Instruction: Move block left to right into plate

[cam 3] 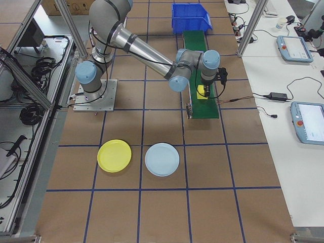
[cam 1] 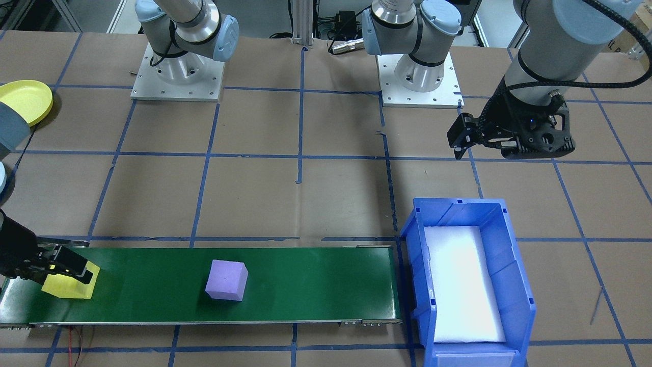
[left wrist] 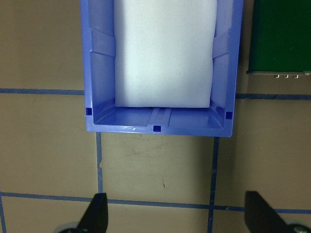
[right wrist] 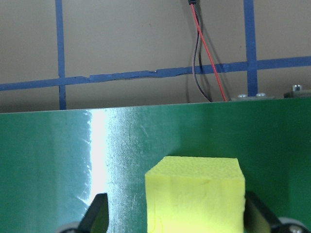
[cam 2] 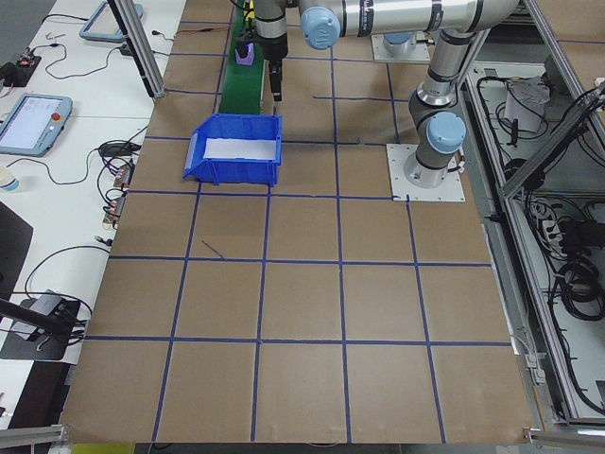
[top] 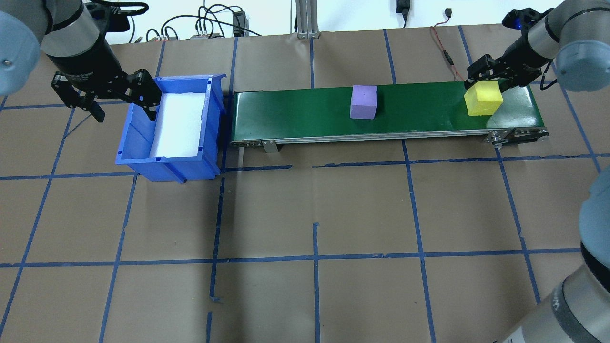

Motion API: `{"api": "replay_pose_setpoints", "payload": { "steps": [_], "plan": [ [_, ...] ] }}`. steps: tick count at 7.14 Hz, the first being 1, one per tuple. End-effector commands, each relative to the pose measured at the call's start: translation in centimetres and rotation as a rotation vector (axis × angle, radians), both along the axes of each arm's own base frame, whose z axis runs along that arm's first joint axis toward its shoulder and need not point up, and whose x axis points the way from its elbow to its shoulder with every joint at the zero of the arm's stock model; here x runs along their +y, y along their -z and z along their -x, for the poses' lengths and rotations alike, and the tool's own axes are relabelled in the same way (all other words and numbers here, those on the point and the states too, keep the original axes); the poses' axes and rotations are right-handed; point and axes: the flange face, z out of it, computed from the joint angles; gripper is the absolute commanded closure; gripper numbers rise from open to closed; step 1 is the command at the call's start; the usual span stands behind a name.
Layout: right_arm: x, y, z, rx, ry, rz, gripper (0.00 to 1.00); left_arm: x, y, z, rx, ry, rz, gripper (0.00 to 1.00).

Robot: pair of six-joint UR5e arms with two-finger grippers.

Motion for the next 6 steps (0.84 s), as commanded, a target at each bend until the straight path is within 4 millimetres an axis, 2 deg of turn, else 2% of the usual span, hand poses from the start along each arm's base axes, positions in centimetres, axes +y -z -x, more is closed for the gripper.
{"api": "replay_pose_setpoints", "payload": {
  "steps": [1, 2, 4, 5, 6],
  "plan": [
    [0.3, 1.1, 0.3, 0.036, -0.037, -0.023, 0.37, 0.0, 0.0, 0.0, 0.000, 0.000, 0.000, 0.00],
    [0.9, 1.6, 1.2, 0.140, -0.132, -0.052, 0.56, 0.0, 0.0, 0.0, 0.000, 0.000, 0.000, 0.00],
    [1.2, 0.5, 1.5, 0.173, -0.116, -0.059, 0.81, 0.0, 0.0, 0.1, 0.000, -0.001, -0.001, 0.00],
    [1.4, -1.3, 1.7, 0.201, -0.107, -0.044, 0.82, 0.0, 0.0, 0.1, 0.000, -0.001, -0.001, 0.00],
    [3.7, -5.1, 1.6, 0.275, -0.111, -0.067, 0.82, 0.0, 0.1, 0.1, 0.000, -0.003, -0.003, 0.00]
  ]
}}
